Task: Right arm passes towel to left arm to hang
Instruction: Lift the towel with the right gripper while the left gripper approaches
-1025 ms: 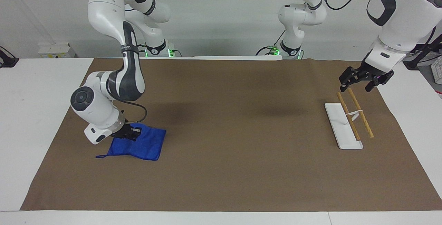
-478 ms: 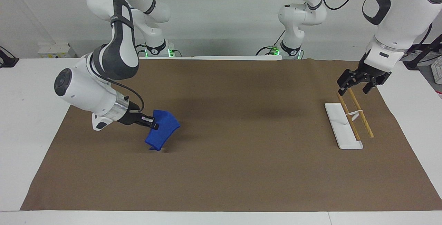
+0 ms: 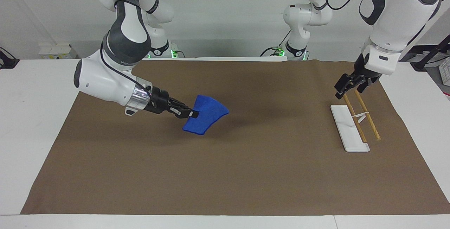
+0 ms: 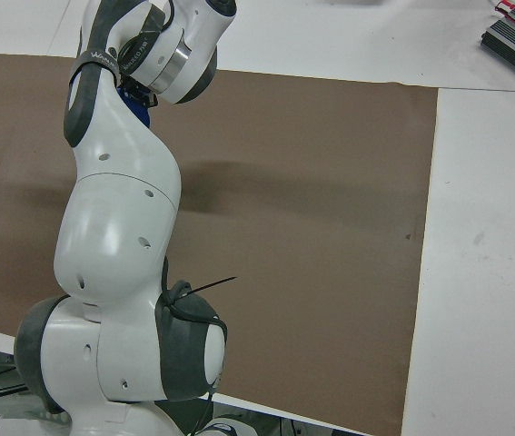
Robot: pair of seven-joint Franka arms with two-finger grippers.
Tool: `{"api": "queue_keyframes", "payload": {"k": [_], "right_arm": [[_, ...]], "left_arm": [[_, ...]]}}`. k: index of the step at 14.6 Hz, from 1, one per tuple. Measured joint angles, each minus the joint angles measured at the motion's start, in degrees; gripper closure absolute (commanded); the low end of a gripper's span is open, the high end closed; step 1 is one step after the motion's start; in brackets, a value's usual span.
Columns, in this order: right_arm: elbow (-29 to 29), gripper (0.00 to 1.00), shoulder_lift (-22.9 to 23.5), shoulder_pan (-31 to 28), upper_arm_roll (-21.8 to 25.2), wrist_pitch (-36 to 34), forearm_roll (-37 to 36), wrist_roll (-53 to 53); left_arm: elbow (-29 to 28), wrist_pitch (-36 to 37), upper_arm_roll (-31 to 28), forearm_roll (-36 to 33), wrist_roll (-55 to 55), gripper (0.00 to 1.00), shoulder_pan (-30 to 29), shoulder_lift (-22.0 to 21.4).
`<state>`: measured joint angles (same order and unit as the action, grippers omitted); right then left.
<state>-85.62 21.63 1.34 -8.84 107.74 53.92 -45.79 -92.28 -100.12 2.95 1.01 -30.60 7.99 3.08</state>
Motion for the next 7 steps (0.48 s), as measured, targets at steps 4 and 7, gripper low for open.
{"api": "queue_keyframes", "payload": {"k": [4, 7], "right_arm": [[-1.92, 1.0, 0.0, 6.72, -0.45, 11.24, 9.6, -6.99], [-3.11, 1.0, -0.03, 11.49, -0.56, 19.26, 15.62, -9.84]], "left_arm": [[-0.71, 0.01, 3.11, 0.94, -21.55, 0.02, 0.01, 0.02], [-1.4, -0.26, 4.83, 7.11, -39.61, 0.03, 0.01, 0.03]]}}
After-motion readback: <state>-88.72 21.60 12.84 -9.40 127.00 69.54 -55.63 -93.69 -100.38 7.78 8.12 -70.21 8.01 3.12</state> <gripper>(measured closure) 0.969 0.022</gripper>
